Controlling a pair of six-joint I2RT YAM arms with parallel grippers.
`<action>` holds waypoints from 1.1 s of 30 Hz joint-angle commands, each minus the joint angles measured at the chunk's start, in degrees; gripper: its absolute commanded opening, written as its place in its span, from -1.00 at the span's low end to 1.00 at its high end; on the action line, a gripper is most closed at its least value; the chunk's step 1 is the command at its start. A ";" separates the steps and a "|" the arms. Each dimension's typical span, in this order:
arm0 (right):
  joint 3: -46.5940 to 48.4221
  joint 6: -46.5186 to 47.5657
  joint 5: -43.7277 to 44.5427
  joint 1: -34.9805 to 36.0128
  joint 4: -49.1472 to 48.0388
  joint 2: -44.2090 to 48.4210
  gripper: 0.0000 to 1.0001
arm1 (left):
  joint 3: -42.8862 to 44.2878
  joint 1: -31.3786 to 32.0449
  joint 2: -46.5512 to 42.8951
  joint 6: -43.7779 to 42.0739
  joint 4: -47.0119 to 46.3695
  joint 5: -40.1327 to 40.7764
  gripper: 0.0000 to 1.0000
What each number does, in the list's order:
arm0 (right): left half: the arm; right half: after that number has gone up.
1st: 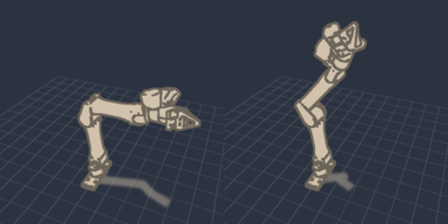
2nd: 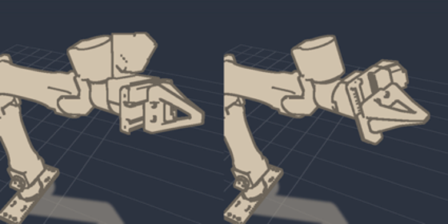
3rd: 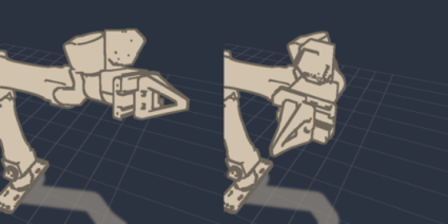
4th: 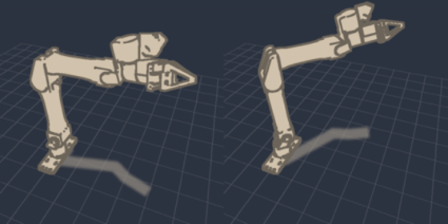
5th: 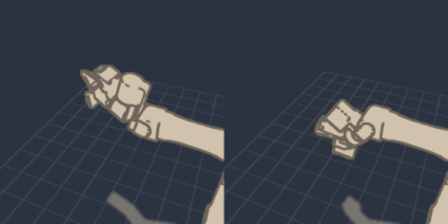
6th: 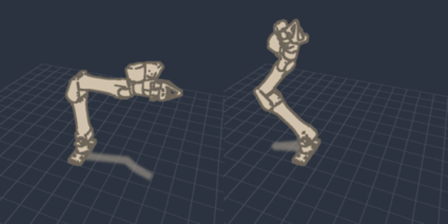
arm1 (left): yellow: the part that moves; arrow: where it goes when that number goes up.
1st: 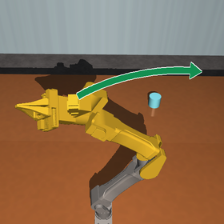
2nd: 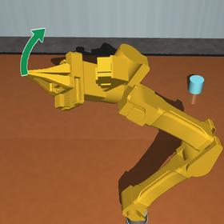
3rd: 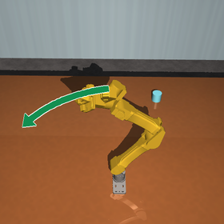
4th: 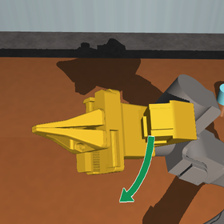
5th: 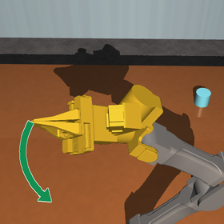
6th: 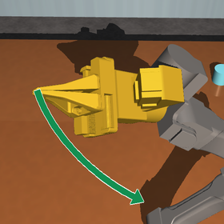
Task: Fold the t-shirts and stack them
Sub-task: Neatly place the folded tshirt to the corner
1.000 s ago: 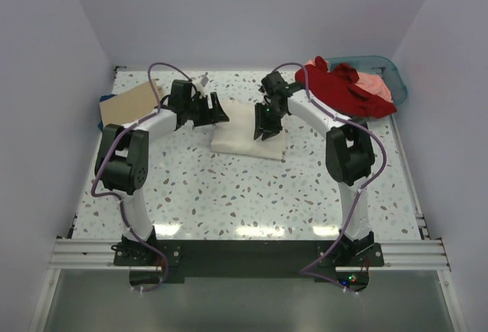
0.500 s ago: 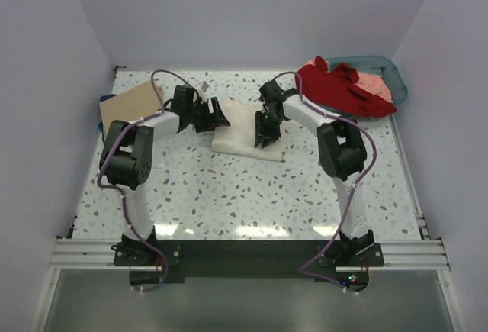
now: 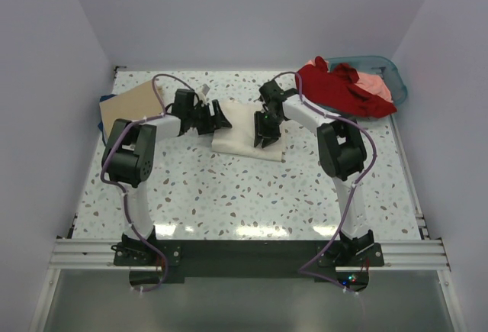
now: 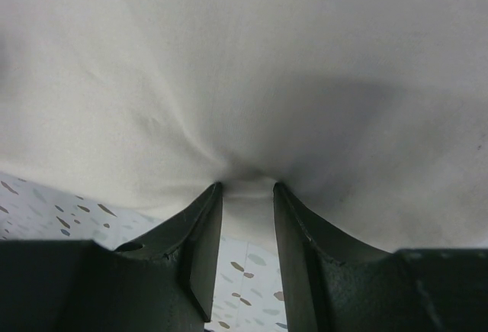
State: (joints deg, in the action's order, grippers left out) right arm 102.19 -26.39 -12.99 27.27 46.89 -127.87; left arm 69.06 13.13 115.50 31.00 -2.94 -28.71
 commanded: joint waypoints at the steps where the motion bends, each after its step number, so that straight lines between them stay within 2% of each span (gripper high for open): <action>1: -0.59 0.64 2.01 -0.11 0.39 0.43 -0.24 | -2.61 0.85 2.62 0.37 -0.13 1.20 0.55; 12: -1.82 0.46 0.95 0.07 -0.58 0.87 -0.23 | -2.52 5.85 6.31 1.78 -1.28 4.10 0.52; 16: -2.52 0.55 0.78 -0.02 -1.01 1.05 -0.24 | -1.38 7.61 7.19 1.87 -0.31 5.50 0.44; 19: -2.96 0.46 0.69 -0.02 -1.28 1.40 -0.23 | -0.42 7.97 7.19 1.34 1.44 7.69 0.14; 20: -3.22 0.46 0.69 0.07 -1.28 1.57 -0.23 | 0.19 7.97 7.02 0.47 2.84 8.66 -0.09; 22: -3.66 0.46 0.78 0.07 -1.45 2.01 -0.23 | 2.38 7.97 6.75 -0.85 6.71 12.09 -0.34; 23: -3.75 0.55 0.78 0.07 -1.45 2.10 -0.22 | 3.36 7.97 6.67 -2.42 9.33 13.32 -0.58; 26: -3.93 0.47 0.69 0.07 -1.28 2.89 -0.17 | 8.01 7.97 6.58 -6.38 15.30 18.15 -0.98; 29: -4.02 0.82 1.13 0.07 -0.75 3.86 -0.15 | 12.58 7.88 6.14 -10.95 21.11 25.17 -1.00; 32: -4.19 1.08 1.57 0.07 -0.40 4.83 -0.14 | 17.15 7.88 5.96 -16.49 27.43 28.53 -1.00; 33: -4.28 1.17 1.74 -0.02 -0.31 5.00 -0.14 | 18.29 7.88 6.05 -17.89 29.20 32.54 -1.00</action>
State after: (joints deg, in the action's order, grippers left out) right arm 99.22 -26.39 -13.21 27.38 44.16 -125.86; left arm 83.50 22.52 120.66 22.33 14.33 -9.89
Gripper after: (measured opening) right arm 0.425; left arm 0.112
